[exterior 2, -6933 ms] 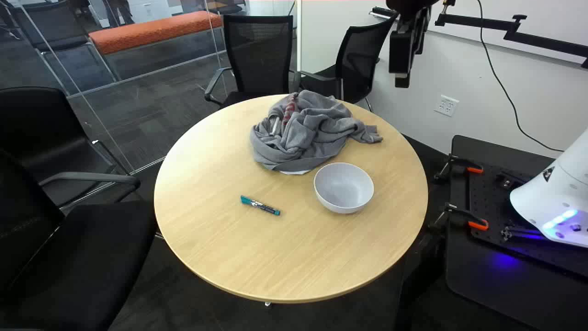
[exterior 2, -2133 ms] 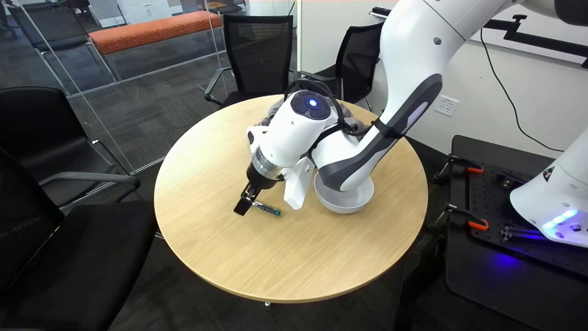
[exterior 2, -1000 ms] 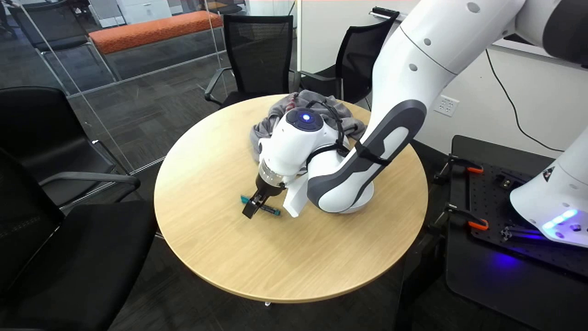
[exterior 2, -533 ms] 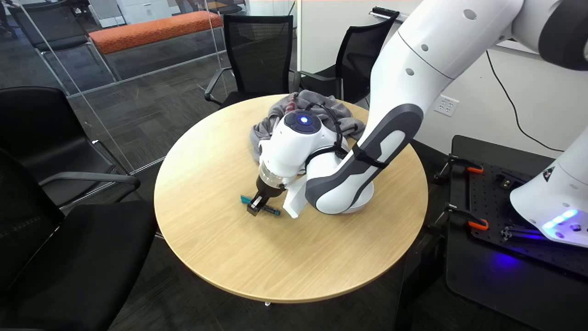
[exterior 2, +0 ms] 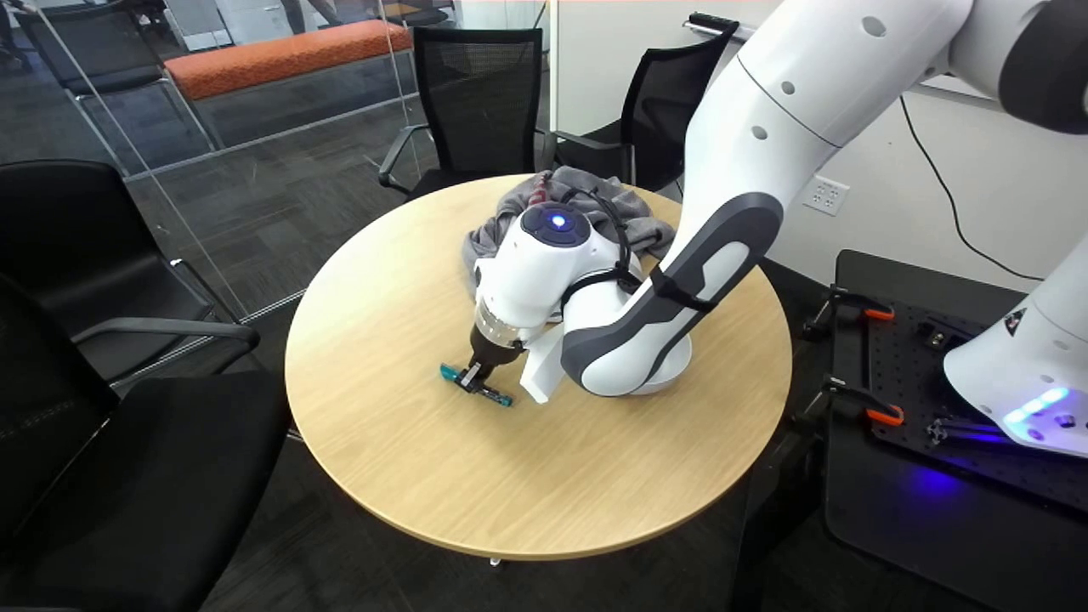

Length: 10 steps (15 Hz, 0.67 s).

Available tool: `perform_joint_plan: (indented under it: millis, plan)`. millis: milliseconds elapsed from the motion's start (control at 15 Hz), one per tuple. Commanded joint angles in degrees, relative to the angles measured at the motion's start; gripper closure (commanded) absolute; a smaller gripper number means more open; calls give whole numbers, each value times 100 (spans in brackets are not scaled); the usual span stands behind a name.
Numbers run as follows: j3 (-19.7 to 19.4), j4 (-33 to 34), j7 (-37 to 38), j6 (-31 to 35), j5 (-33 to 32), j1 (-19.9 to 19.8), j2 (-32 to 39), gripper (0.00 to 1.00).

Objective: Move the marker from left to right.

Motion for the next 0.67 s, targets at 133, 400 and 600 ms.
perform_joint_plan:
  millis: [133, 400, 600]
  plan:
    - [-267, -84, -71, -285, 151, 319, -269, 95]
    - [-735, -491, 171, -490, 135, 768, -759, 95]
    - [-1182, -826, 476, -765, 32, 1164, -1214, 95]
